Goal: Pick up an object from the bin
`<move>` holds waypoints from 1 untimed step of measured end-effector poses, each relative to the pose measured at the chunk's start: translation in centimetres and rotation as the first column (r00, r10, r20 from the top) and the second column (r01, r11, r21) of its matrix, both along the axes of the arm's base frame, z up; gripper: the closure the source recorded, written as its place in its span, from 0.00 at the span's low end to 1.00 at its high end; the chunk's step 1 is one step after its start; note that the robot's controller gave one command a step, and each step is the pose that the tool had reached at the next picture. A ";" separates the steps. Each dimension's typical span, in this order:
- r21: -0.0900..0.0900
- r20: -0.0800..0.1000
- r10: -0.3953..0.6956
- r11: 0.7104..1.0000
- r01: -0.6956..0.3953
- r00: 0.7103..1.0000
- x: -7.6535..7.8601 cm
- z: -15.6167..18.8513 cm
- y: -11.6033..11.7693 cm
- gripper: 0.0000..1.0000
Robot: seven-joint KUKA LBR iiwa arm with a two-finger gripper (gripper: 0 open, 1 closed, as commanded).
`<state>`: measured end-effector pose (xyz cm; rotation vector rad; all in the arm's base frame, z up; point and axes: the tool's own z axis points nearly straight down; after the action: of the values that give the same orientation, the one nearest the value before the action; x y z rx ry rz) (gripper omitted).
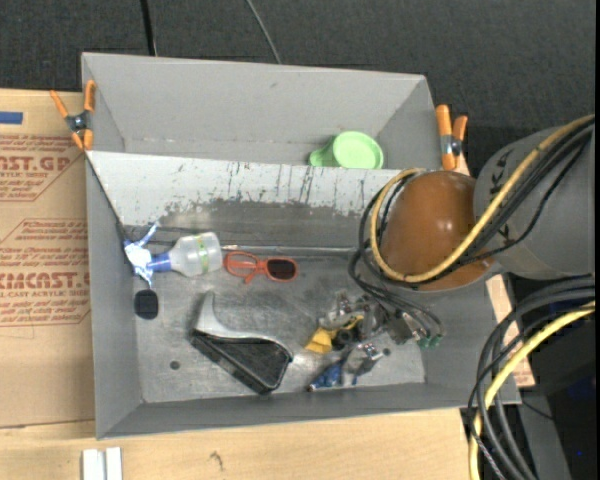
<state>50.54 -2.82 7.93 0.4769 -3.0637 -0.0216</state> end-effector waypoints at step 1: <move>0.000 0.000 0.000 1.000 0.000 1.000 0.0 0.0 0.0 1.00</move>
Offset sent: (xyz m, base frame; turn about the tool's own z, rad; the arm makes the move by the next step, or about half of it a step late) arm 0.0000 -0.0001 0.0190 0.0004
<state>50.54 -2.82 7.92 0.4770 -3.0638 -0.0216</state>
